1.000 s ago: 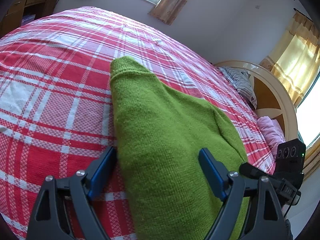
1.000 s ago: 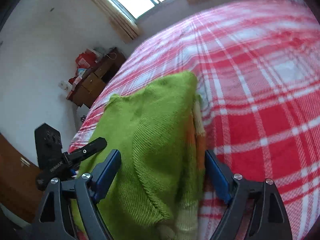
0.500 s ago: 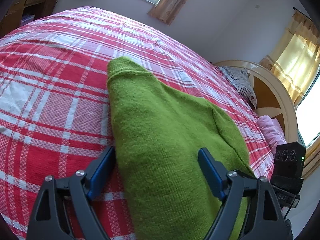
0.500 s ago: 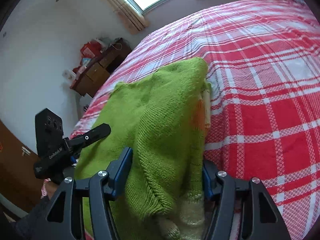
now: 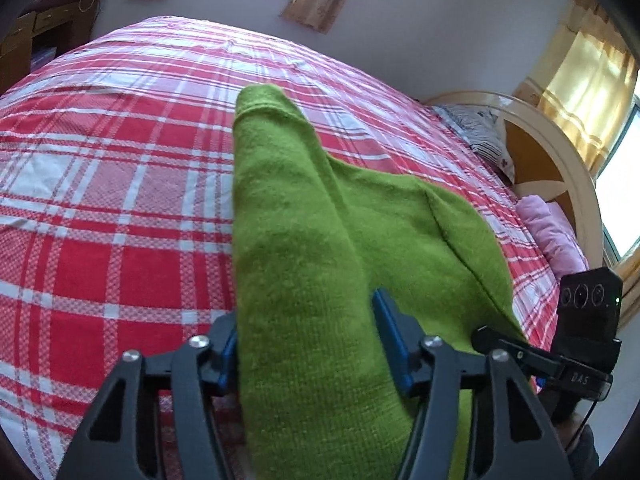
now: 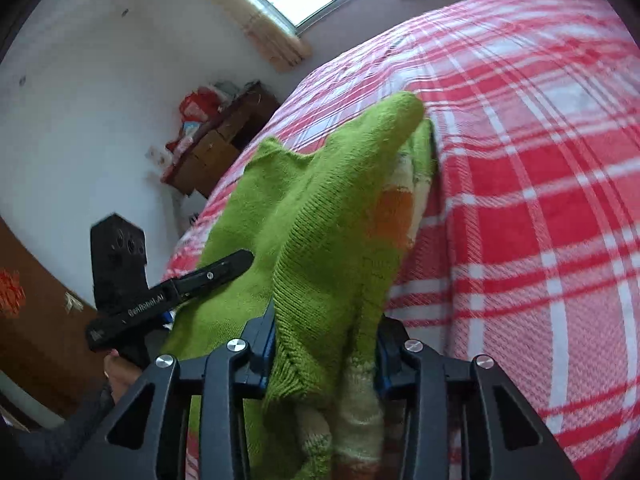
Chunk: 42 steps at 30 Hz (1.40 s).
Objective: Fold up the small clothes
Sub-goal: 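Grasp the same sweater end with the left gripper while the right gripper holds it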
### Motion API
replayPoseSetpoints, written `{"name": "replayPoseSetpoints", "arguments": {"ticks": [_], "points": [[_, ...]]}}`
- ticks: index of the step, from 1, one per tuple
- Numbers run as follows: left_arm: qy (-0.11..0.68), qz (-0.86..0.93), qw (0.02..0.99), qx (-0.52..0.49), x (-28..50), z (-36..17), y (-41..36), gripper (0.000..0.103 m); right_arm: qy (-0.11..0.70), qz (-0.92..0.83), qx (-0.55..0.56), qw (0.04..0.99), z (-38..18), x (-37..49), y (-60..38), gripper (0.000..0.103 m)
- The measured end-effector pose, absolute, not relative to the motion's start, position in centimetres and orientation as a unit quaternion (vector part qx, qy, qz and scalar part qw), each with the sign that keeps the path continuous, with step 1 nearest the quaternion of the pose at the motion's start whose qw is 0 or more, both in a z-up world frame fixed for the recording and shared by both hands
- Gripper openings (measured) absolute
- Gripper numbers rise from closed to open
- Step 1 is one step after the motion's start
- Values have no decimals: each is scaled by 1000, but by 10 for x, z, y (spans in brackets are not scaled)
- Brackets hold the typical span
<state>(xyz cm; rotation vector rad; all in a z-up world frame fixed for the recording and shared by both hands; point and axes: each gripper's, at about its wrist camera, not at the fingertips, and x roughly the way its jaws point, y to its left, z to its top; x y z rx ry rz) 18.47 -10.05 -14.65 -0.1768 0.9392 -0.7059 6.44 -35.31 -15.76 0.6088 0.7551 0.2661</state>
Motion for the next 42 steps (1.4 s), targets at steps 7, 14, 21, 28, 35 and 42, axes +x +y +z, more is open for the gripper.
{"name": "replayPoseSetpoints", "arguments": {"ticks": [7, 14, 21, 28, 35, 42], "points": [[459, -389, 796, -59, 198, -146, -115, 96, 362, 100, 310, 873, -154, 85, -366, 59], [457, -413, 783, -86, 202, -148, -110, 88, 393, 115, 240, 880, -150, 120, -349, 58], [476, -377, 786, -115, 187, -144, -94, 47, 391, 102, 239, 883, -138, 109, -333, 37], [540, -393, 736, -112, 89, -127, -65, 46, 420, 150, 262, 856, -111, 21, -322, 37], [540, -373, 752, -58, 25, -140, -72, 62, 453, 142, 243, 846, -128, -70, -313, 38], [512, -339, 789, -4, 20, -137, -100, 80, 372, 108, 318, 866, -155, -86, -323, 43]]}}
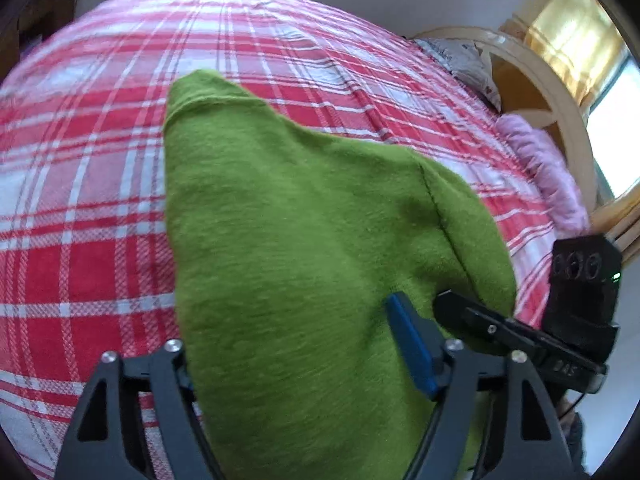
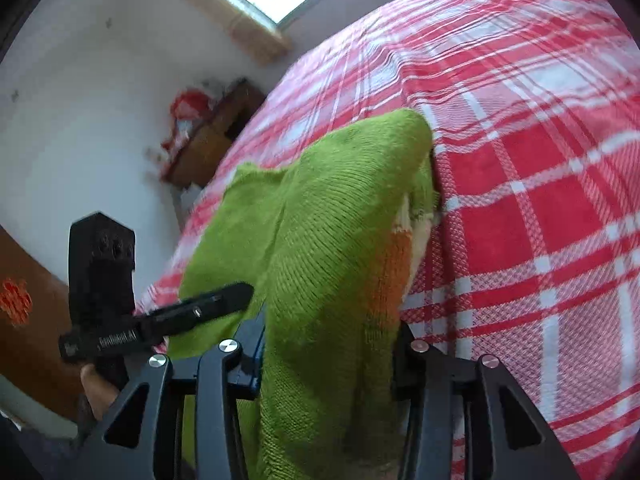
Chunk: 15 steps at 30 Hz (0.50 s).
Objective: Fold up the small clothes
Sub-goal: 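Grasp the same sweater end with the left gripper while the right gripper holds it, then lift the sweater end with both grippers and fold it over the rest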
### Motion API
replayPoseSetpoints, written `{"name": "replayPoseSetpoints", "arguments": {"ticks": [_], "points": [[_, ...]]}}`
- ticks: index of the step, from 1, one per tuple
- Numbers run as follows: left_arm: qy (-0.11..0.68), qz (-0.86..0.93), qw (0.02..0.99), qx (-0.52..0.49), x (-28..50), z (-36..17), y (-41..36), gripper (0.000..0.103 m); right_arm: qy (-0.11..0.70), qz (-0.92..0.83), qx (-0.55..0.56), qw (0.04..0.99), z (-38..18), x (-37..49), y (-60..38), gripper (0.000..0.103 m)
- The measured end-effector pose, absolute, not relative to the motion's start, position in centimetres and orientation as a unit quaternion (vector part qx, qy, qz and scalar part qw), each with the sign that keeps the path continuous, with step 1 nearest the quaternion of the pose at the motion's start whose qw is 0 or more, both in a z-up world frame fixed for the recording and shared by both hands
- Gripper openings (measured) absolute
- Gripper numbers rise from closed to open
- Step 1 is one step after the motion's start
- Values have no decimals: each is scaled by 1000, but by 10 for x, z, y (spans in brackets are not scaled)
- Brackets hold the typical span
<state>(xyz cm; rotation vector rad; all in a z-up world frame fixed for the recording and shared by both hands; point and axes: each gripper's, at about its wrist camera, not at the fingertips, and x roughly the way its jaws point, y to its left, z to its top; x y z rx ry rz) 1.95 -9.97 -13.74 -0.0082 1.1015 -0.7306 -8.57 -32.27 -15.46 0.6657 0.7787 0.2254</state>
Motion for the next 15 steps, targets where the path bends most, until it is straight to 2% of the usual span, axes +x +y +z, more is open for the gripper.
{"name": "replayPoseSetpoints", "arguments": {"ticks": [3, 4, 6, 8, 10, 15], "points": [[498, -337, 799, -2, 18, -138, -100, 79, 362, 107, 309, 873, -155, -90, -321, 43], [493, -337, 802, -4, 17, -138, -98, 75, 362, 104, 308, 874, -154, -92, -322, 43], [486, -336, 807, -12, 15, -138, -91, 67, 364, 94, 301, 877, -152, -93, -317, 43], [478, -331, 814, -18, 12, -134, -86, 49, 364, 75, 280, 885, -148, -94, -307, 43], [471, -329, 819, -18, 9, -128, -84, 40, 368, 52, 251, 894, -141, -97, -296, 42], [453, -318, 833, -5, -4, -116, -82, 36, 367, 21, 186, 911, -113, -104, -266, 39]]}}
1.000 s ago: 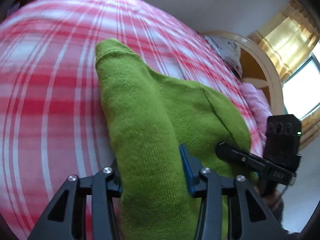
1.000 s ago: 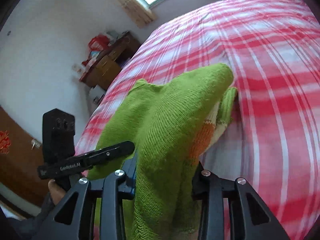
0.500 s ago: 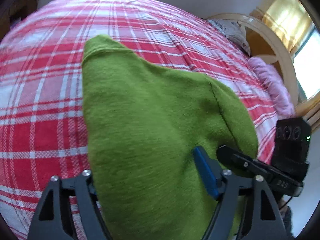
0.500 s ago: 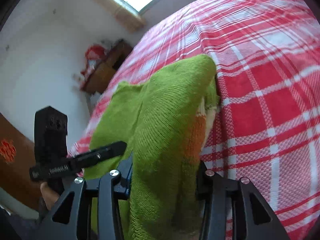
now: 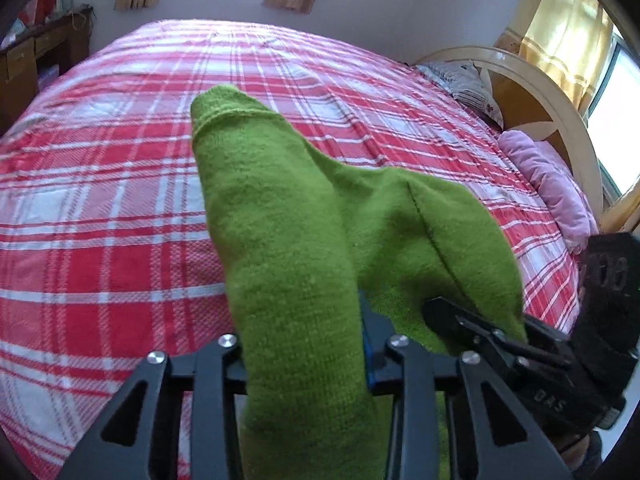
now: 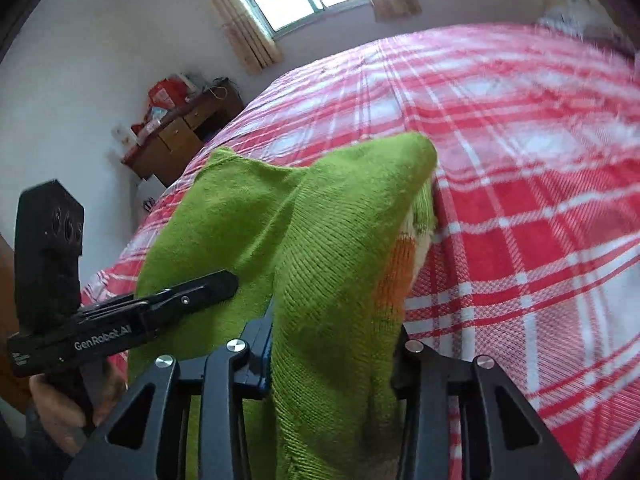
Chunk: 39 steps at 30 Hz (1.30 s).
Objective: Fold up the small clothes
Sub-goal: 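Lift the sweater end with both grippers and fold it over the rest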
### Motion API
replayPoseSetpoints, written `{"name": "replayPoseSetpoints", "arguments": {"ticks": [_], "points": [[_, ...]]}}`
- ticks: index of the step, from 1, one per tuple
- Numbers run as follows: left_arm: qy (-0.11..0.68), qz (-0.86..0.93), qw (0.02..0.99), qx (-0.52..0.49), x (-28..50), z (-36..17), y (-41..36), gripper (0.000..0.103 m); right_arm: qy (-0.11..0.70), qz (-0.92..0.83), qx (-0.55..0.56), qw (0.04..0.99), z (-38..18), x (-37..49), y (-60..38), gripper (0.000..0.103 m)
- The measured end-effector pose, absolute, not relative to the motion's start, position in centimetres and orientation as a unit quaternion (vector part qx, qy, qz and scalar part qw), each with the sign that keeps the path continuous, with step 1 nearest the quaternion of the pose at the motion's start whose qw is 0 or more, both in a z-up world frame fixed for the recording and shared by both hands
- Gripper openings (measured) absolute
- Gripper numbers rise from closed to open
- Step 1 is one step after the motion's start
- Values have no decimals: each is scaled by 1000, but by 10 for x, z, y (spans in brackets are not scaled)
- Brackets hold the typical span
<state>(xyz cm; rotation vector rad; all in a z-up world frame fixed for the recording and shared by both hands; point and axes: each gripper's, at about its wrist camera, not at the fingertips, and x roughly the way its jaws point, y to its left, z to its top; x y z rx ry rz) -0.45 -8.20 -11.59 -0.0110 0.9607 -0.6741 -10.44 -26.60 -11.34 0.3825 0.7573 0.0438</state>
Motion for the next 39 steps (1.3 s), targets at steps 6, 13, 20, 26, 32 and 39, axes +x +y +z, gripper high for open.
{"name": "replayPoseSetpoints", "arguments": {"ticks": [6, 13, 20, 26, 32, 39], "points": [[423, -299, 855, -4, -14, -98, -65, 36, 344, 8, 148, 927, -93, -122, -243, 38], [403, -261, 877, 3, -18, -86, -42, 36, 335, 21, 144, 931, -83, -117, -210, 38], [396, -232, 888, -13, -13, -81, -14, 36, 331, 43, 138, 932, -79, -101, -185, 38], [380, -205, 902, -19, -9, -73, 12, 36, 322, 61, 133, 935, -71, -88, -160, 38], [376, -174, 910, -31, -5, -73, 40, 36, 320, 87, 120, 936, -68, -72, -127, 38], [380, -146, 912, -51, 0, -82, 67, 36, 328, 115, 96, 933, -68, -56, -91, 38]]}}
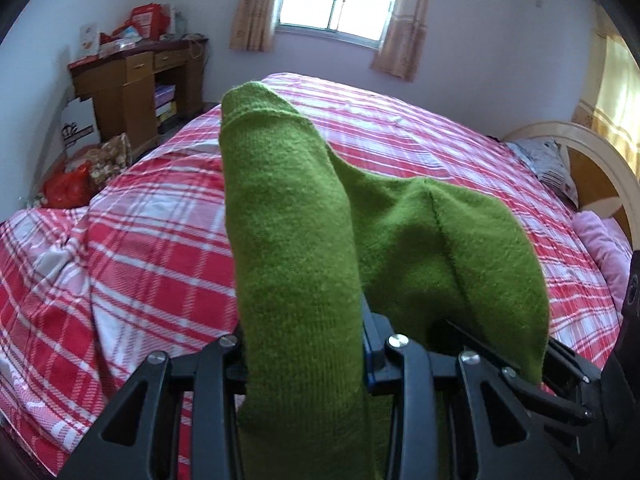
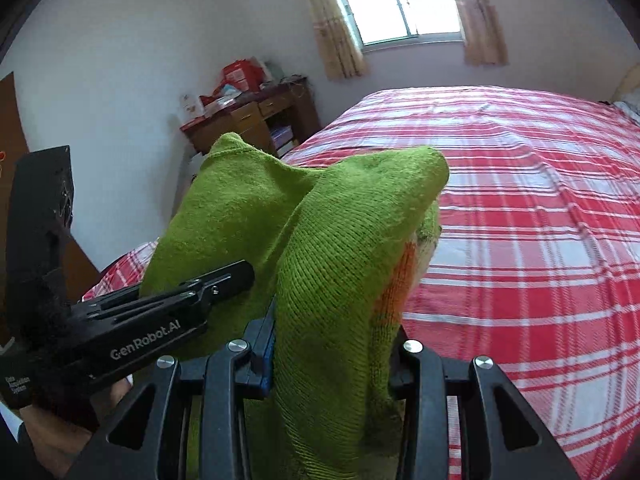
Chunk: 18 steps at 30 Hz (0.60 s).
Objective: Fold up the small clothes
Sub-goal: 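Lift the sweater end with both grippers and fold it over the rest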
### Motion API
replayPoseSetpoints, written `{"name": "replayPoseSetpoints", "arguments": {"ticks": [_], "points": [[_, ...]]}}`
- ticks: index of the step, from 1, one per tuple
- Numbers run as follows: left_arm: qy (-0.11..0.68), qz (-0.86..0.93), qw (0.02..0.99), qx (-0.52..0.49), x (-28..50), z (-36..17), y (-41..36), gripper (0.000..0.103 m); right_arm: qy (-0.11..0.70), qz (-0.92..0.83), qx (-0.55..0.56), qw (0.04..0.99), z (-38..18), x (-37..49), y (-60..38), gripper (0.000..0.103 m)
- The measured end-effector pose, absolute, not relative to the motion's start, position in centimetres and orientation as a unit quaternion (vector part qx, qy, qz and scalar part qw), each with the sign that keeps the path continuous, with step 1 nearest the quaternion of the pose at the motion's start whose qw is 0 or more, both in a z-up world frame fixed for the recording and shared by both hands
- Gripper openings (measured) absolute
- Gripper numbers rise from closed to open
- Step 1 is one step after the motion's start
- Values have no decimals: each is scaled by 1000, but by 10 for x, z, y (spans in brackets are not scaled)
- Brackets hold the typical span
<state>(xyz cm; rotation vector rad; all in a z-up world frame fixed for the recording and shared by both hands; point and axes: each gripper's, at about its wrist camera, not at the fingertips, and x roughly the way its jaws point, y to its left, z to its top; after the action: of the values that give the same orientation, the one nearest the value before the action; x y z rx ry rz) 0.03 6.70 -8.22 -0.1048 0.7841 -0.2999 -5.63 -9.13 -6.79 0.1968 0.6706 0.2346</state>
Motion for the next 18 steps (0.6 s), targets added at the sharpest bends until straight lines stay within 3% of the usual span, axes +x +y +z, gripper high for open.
{"name": "replayPoseSetpoints", "arguments": {"ticks": [18], "points": [[373, -57, 923, -79, 32, -78, 147, 36, 324, 210, 54, 921, -66, -1, 1, 38]]}}
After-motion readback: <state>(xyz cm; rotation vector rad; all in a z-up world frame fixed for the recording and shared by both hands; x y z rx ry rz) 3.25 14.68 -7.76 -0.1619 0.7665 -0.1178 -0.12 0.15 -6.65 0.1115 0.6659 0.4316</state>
